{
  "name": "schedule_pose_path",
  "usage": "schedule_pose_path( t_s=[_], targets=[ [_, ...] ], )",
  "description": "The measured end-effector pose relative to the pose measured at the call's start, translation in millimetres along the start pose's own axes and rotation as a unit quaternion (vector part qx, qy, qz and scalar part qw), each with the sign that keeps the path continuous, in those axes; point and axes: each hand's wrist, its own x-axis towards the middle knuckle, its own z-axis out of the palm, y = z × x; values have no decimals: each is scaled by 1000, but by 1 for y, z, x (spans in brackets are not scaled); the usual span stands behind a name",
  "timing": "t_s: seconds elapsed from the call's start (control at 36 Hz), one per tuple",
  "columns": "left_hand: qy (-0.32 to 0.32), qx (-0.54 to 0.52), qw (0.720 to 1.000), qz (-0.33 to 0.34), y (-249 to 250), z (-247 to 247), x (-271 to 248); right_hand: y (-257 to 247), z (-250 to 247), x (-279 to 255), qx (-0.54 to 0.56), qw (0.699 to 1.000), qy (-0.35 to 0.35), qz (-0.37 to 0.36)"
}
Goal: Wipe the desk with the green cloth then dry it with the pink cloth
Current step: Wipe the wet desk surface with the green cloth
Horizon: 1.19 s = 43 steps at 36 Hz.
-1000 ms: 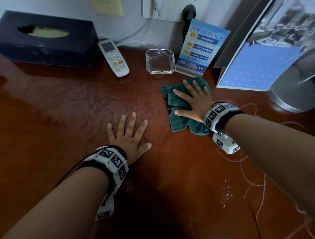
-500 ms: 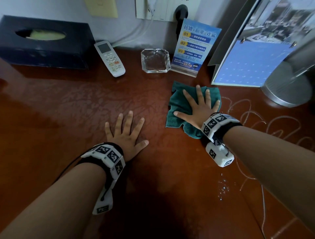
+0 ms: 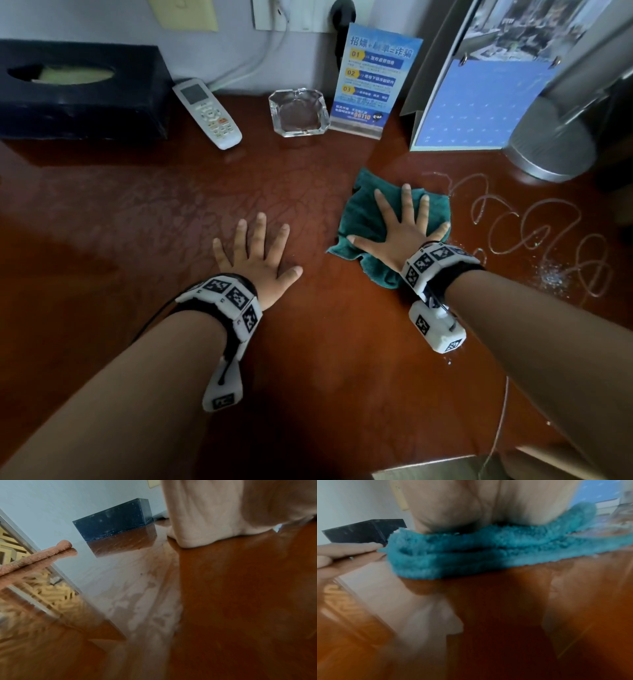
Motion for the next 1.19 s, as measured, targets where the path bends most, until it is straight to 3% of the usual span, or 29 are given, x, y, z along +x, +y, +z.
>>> schedule_pose_path(
  t_s=[0.58, 1.06, 1.19],
  targets=[
    [33, 7, 999, -5, 3, 2, -4, 4, 26, -52, 21, 999, -4, 47],
    [73, 64, 993, -65, 27, 5, -22, 18, 52, -105, 7, 1000, -21, 17],
    [102, 26, 994, 4, 58, 25, -49, 22, 59, -121, 3, 1000, -22, 9]
  ],
)
